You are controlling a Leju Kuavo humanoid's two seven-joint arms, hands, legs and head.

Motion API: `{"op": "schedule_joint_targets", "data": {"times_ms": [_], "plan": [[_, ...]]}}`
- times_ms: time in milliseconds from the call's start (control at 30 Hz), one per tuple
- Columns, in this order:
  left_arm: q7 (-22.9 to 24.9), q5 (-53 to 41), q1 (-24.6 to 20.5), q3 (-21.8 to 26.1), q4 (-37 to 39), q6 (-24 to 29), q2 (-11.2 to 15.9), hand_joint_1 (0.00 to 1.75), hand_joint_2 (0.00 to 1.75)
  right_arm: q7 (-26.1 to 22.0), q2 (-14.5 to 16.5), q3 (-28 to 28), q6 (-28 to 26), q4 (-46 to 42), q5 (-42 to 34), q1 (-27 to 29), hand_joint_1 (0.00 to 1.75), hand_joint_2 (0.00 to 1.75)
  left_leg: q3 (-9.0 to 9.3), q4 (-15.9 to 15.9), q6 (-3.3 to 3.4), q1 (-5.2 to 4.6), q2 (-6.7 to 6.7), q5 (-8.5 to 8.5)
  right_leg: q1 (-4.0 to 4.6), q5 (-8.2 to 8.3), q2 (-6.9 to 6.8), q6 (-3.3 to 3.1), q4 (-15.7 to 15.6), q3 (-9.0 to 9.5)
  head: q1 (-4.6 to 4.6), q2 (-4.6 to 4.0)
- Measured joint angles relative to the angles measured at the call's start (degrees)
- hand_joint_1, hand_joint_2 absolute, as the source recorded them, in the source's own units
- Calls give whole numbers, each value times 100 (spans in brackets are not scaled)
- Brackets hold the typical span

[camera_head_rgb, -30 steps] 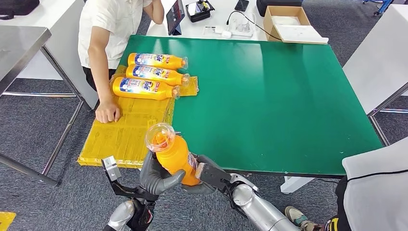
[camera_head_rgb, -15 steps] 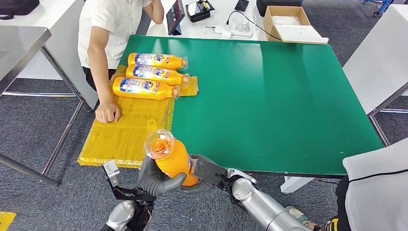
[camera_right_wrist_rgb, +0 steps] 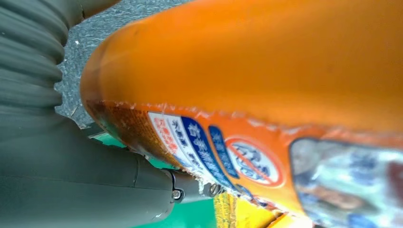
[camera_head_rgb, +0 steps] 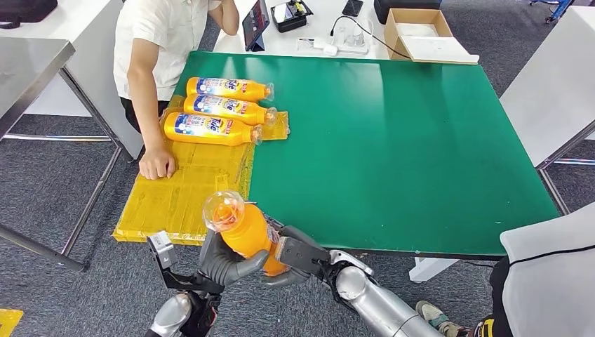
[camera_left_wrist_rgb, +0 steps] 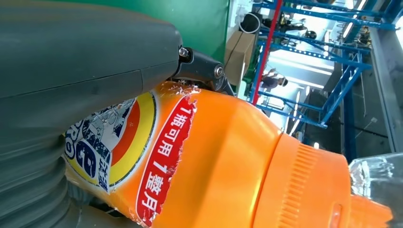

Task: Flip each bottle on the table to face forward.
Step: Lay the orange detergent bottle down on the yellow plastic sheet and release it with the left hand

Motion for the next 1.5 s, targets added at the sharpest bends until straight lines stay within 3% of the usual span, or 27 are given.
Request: {"op": "schedule_joint_targets", "data": {"times_ms": [267,400,533,767,967,1133,1200,1300,1367,1500], "plan": [[17,1,27,11,-8,15,0,175,175,-17,-2,0,-17,-146,1,33,0,175,1,0,0,0,0,1,-1,1,0,0,0,1,2,0],[30,-203,35,33,-24,361,-1,175,175,-13,-5,-21,-81,-208,26,71,0,0,1,0,0,0,0,0,-1,0,0,0,0,1,1,0],[35,-594,79,249,-269,1167,-10,175,175,22,-39,-186,-388,-496,270,298,0,0,0,0,0,1,0,0,1,0,0,0,0,-1,1,0],[108,-710,120,727,-851,1768,-15,175,175,-379,-28,-607,-1116,-1380,817,881,0,0,0,0,-1,2,0,-1,1,-2,0,-1,0,-1,1,0],[-120,-1855,116,1028,-1102,3151,-10,175,175,-114,2,-968,-1137,-1621,840,1203,0,0,0,0,0,1,0,0,0,-1,0,-1,0,1,2,0],[-156,-2430,98,1235,-1225,3687,13,175,175,-107,5,-1091,-1345,-1620,1062,1252,0,0,1,0,0,1,0,0,0,0,0,-1,0,1,1,0],[-66,-3053,64,1284,-1214,4095,28,175,175,-107,13,-1111,-1396,-1621,1129,1253,0,0,1,0,0,1,0,0,0,0,0,-1,0,0,2,0],[317,-4975,-150,1376,-927,4967,58,175,175,-153,55,-1115,-1410,-1621,1146,1237,0,0,1,0,0,1,-3,0,1,-1,-1,-1,0,1,2,0],[544,-6209,-380,1577,-530,5220,69,175,175,-203,93,-1111,-1397,-1620,1113,1217,0,0,2,0,-2,2,-2,1,1,0,-1,-1,1,2,2,0],[639,-6754,-736,2000,212,5289,71,175,175,-269,141,-1106,-1360,-1618,1062,1201,0,0,3,0,-5,2,10,4,2,10,1,-16,4,-3,1,0]]}}
